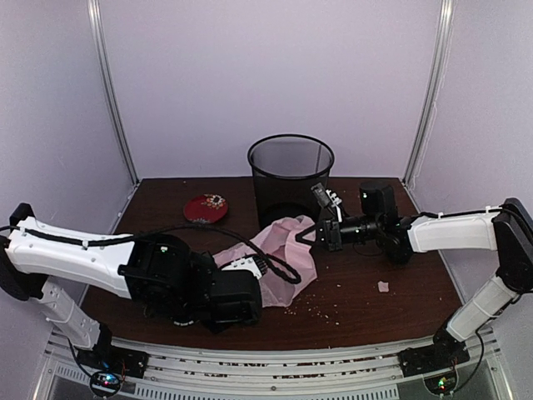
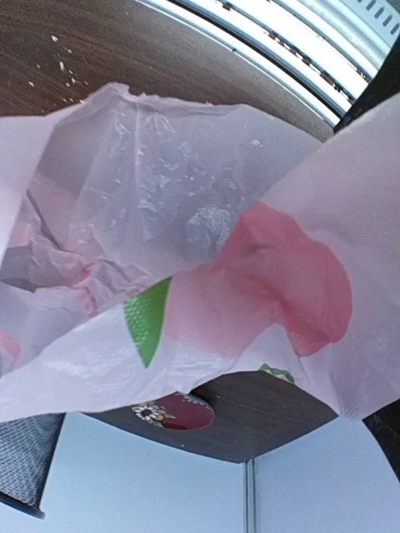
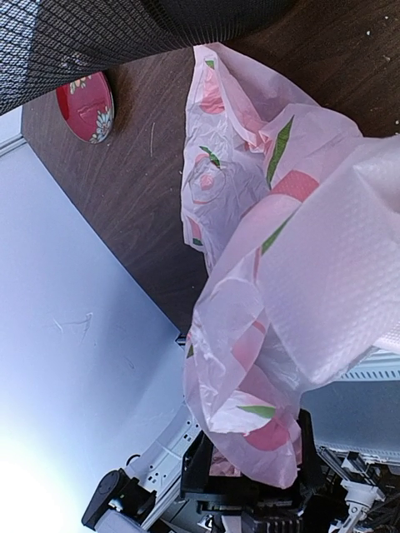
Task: Put the trash bags into the trash bin
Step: Shake the trash bag.
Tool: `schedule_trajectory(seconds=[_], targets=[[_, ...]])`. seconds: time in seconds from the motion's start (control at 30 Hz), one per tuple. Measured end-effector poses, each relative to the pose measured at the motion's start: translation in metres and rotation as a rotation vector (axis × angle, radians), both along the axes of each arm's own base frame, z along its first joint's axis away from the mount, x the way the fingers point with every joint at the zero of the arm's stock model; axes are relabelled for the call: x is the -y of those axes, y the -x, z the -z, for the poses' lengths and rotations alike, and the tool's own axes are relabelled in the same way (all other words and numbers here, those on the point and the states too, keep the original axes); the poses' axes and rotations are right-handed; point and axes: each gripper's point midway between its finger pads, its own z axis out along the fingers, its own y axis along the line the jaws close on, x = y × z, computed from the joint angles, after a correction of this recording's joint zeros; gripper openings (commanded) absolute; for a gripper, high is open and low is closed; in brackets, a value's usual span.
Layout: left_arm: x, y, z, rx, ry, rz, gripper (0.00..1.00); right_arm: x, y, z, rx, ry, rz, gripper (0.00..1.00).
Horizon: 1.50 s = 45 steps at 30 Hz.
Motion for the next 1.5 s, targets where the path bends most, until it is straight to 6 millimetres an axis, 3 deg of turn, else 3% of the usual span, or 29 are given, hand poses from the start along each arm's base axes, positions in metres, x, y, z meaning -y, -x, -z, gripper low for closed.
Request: schedule_trajectory(seconds=[0.13, 0.23, 0.33, 0.43, 0.47, 0.53, 0.6, 0.83, 0.93, 1.07, 1.17, 1.33, 1.43, 1.5], targets=[[0.019, 0.006, -0.014, -0.024, 0.110, 0.036, 0.81, 0.000, 0.000, 0.000, 0.006, 0.002, 0.003, 0.00], [0.028, 0.008, -0.036, -0.050, 0.269, 0.045, 0.64, 0.001, 0.000, -0.001, 0.008, 0.001, 0.002, 0.00], [0.021, 0.003, -0.050, -0.091, 0.431, 0.018, 0.41, 0.001, 0.000, -0.001, 0.006, 0.001, 0.002, 0.00], [0.014, -0.004, -0.049, -0.126, 0.525, -0.016, 0.39, 0.000, 0.000, -0.001, 0.007, -0.001, 0.001, 0.00], [0.013, -0.005, -0.048, -0.135, 0.548, -0.021, 0.32, 0.000, 0.000, -0.001, 0.008, -0.001, 0.000, 0.00], [0.014, -0.003, -0.049, -0.162, 0.609, -0.023, 0.10, 0.000, 0.000, -0.002, 0.008, -0.003, 0.000, 0.00], [0.016, -0.003, -0.055, -0.177, 0.677, -0.021, 0.00, 0.000, 0.001, -0.002, 0.007, -0.006, -0.004, 0.00], [0.030, -0.014, -0.072, -0.206, 0.806, -0.021, 0.00, 0.008, 0.015, -0.017, 0.042, 0.003, -0.036, 0.00], [0.053, -0.013, -0.079, -0.227, 0.786, 0.012, 0.00, 0.020, 0.029, -0.047, 0.112, 0.012, -0.070, 0.00], [0.092, -0.017, -0.109, -0.220, 0.809, 0.069, 0.00, 0.049, 0.028, -0.117, 0.251, -0.033, -0.056, 0.00], [0.119, -0.022, -0.137, -0.195, 0.833, 0.106, 0.00, 0.085, 0.019, -0.158, 0.296, -0.067, 0.021, 0.00], [0.178, -0.041, -0.183, -0.123, 0.877, 0.117, 0.00, 0.166, 0.001, -0.223, 0.358, -0.103, 0.236, 0.00], [0.212, -0.060, -0.187, -0.080, 0.875, 0.106, 0.00, 0.205, 0.005, -0.250, 0.423, -0.097, 0.380, 0.00], [0.234, -0.082, -0.185, -0.068, 0.889, 0.098, 0.00, 0.218, 0.005, -0.256, 0.446, -0.083, 0.462, 0.00]])
